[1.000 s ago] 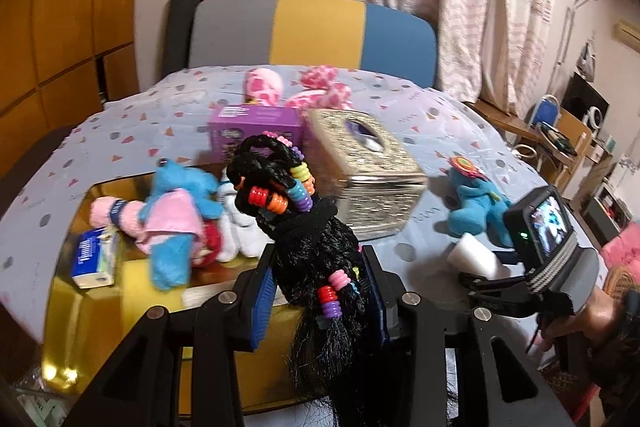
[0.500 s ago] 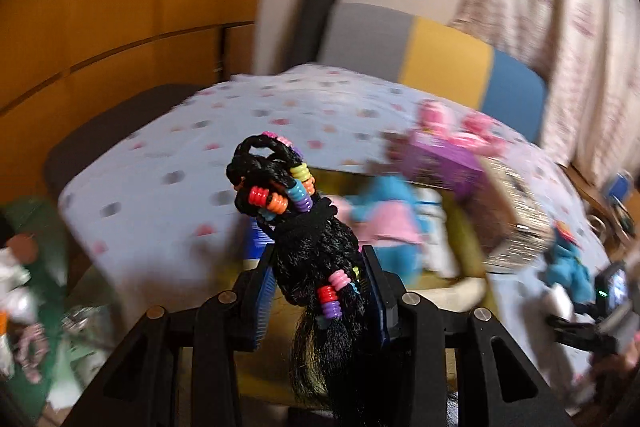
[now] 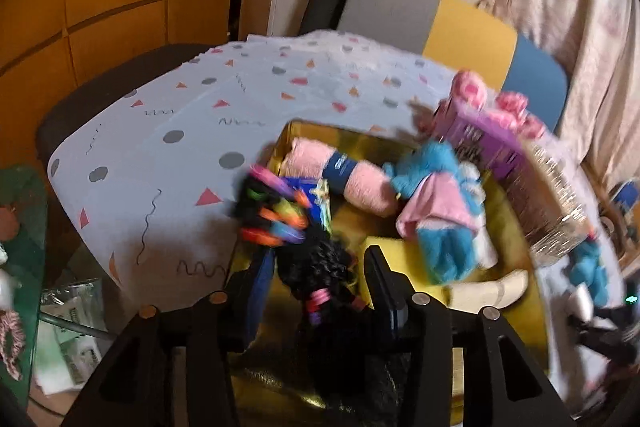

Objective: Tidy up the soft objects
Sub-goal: 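Lower the braid into the gold tray and open the left tool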

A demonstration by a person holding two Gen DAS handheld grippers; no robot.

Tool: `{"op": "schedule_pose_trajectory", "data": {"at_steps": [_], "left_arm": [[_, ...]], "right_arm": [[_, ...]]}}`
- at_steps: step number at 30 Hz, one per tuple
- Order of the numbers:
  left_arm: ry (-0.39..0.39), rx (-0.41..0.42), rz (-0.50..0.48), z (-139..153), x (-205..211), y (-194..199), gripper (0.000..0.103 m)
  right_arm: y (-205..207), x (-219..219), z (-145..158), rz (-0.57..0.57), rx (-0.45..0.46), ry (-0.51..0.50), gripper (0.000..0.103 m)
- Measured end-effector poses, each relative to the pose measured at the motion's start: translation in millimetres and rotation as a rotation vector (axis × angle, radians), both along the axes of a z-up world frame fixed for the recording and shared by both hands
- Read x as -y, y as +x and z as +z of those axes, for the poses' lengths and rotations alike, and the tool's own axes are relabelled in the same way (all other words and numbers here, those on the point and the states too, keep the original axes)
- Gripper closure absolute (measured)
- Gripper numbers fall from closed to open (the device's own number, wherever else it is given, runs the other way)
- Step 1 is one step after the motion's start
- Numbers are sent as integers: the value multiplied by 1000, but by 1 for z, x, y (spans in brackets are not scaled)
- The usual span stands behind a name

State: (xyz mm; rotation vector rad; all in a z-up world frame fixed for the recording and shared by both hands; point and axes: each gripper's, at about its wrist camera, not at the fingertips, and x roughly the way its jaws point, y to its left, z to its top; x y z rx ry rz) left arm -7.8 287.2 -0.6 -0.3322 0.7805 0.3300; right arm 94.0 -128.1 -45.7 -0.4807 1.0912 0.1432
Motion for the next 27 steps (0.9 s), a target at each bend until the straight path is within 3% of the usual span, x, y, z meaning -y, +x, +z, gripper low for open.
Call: {"op": "schedule_pose_trajectory", "data": {"at_steps": [3, 7, 11, 21, 27], "left_arm": [[21, -13, 4, -5, 2, 2, 46], [57, -6, 26, -2, 2, -6, 46], [151, -20, 54, 0, 9, -12, 46], [119, 41, 32, 12, 31, -20, 43], [112, 60, 5, 15, 37, -23, 42]], "right_arm": [[1, 0, 0, -3, -2, 3, 42], [2, 1, 0, -4, -3, 4, 42], [2, 1, 0, -3, -1, 3, 42], [-3, -4, 0, 3, 3, 5, 44], [-15, -16, 7, 32, -75, 150, 44]]}}
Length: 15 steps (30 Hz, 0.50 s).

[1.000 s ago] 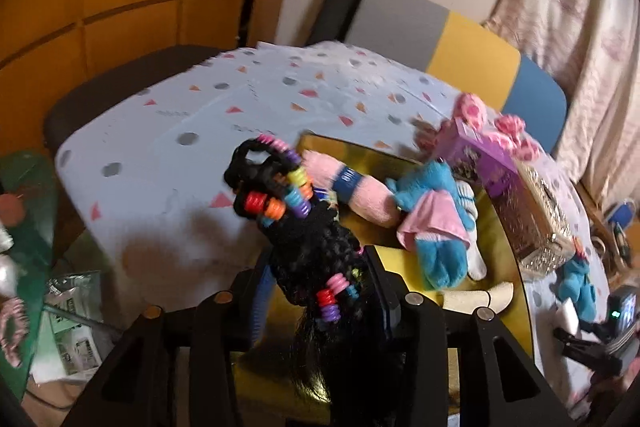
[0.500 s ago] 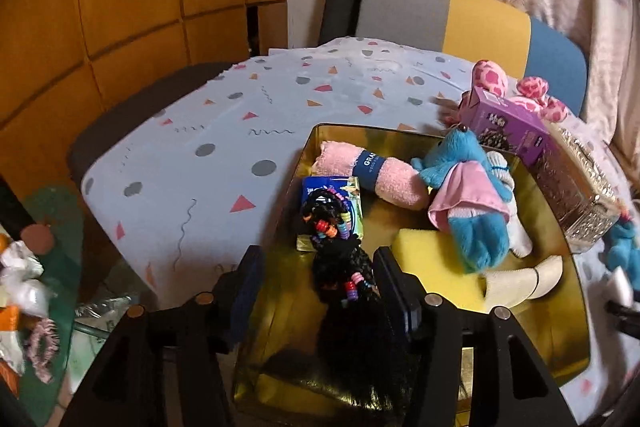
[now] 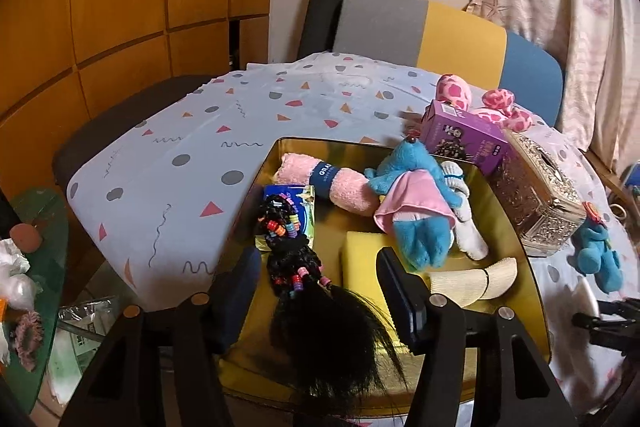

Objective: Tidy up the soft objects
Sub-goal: 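Lower the braid into the gold tray and open the left tool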

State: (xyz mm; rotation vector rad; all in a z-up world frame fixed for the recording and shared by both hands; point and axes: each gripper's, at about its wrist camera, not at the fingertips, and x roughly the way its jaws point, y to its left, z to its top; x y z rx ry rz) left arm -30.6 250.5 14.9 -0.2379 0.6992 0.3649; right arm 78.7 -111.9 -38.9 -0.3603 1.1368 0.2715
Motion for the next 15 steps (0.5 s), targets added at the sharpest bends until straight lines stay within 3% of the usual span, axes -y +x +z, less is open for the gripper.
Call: {"op": "schedule_pose_trajectory", "data": {"at_steps": [3, 7, 12, 15], "left_arm": [[-3, 11, 8, 0, -3, -4, 42], [-17, 25, 36, -1, -11, -11, 43], [-27, 43, 59, 1, -19, -17, 42], [-31, 47, 62, 1, -21, -19, 42]], "right_arm": [[-6, -17, 10, 20, -8, 64, 44], [-15, -45, 46, 92, 58, 145, 44], [-34, -96, 95, 236, 135, 308, 44], [-45, -134, 106, 339, 149, 374, 44]]}}
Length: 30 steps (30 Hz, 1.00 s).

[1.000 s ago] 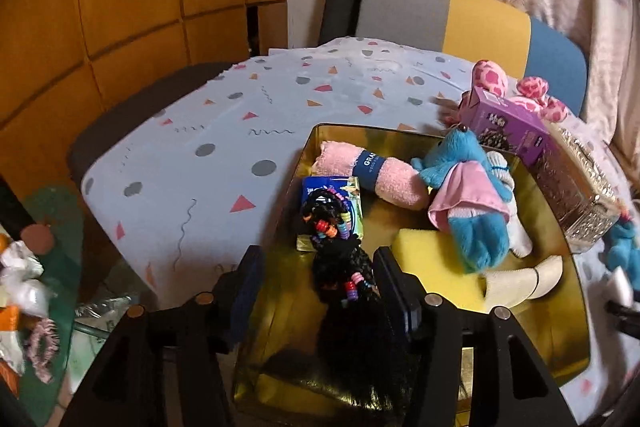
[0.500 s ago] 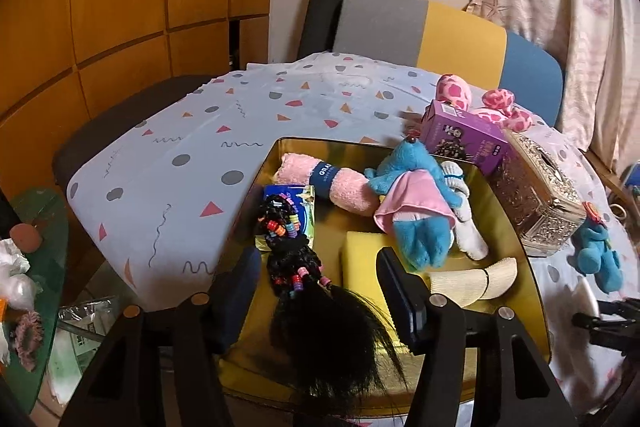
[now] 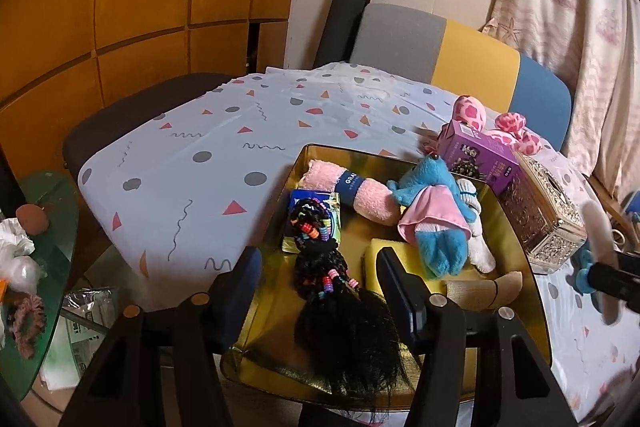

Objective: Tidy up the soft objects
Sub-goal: 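Lower the braid into the gold tray and open the left tool, then lower the white foam block into the gold tray and open the right tool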

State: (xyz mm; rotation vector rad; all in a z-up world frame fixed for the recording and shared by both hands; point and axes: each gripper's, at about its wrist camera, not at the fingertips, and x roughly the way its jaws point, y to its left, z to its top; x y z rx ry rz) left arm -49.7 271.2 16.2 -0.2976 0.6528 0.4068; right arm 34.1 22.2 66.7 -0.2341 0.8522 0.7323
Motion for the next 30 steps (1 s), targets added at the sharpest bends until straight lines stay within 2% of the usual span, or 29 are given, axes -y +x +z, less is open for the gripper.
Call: {"op": "schedule_pose_trajectory", "data": {"at_steps": [3, 7, 17, 21, 30], "left_arm": [[-7, 0, 0, -1, -1, -2, 42], [-19, -6, -1, -4, -4, -1, 43], [-10, -25, -12, -9, 1, 1, 40], [1, -26, -15, -8, 4, 1, 39], [23, -17, -25, -3, 10, 0, 38]], "right_arm": [[-6, -35, -8, 61, -8, -12, 43], [-7, -69, -43, 118, -83, -76, 42], [-3, -87, -93, 129, -144, -181, 35], [-5, -83, -95, 126, -141, -167, 29], [-5, -70, -74, 92, -131, -84, 29]]}}
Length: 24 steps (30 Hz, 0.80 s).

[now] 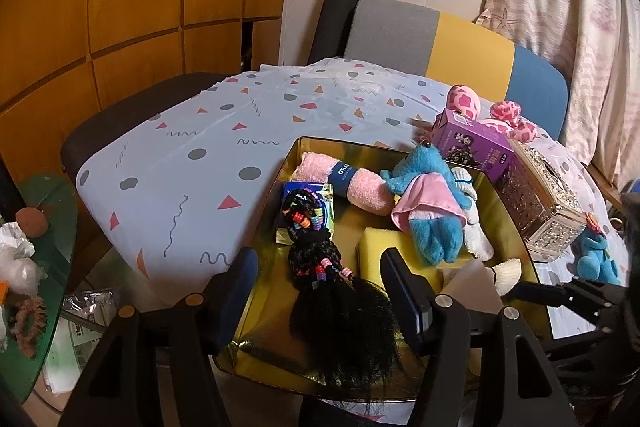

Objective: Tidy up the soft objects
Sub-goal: 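Lower the white foam block into the gold tray and open the right tool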

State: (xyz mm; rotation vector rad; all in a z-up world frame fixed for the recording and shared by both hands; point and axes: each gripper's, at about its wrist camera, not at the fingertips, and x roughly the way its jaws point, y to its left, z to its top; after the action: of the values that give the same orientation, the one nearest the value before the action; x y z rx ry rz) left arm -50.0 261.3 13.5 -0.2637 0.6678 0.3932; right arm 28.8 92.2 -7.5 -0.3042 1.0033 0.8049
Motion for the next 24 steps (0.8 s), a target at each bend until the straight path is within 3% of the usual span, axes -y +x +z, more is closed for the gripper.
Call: {"op": "schedule_pose_trajectory", "data": {"at_steps": [24], "left_arm": [[52, -4, -103, 14, 38, 8, 37]], "right_arm": [[9, 68, 38, -155, 82, 92, 29]]}}
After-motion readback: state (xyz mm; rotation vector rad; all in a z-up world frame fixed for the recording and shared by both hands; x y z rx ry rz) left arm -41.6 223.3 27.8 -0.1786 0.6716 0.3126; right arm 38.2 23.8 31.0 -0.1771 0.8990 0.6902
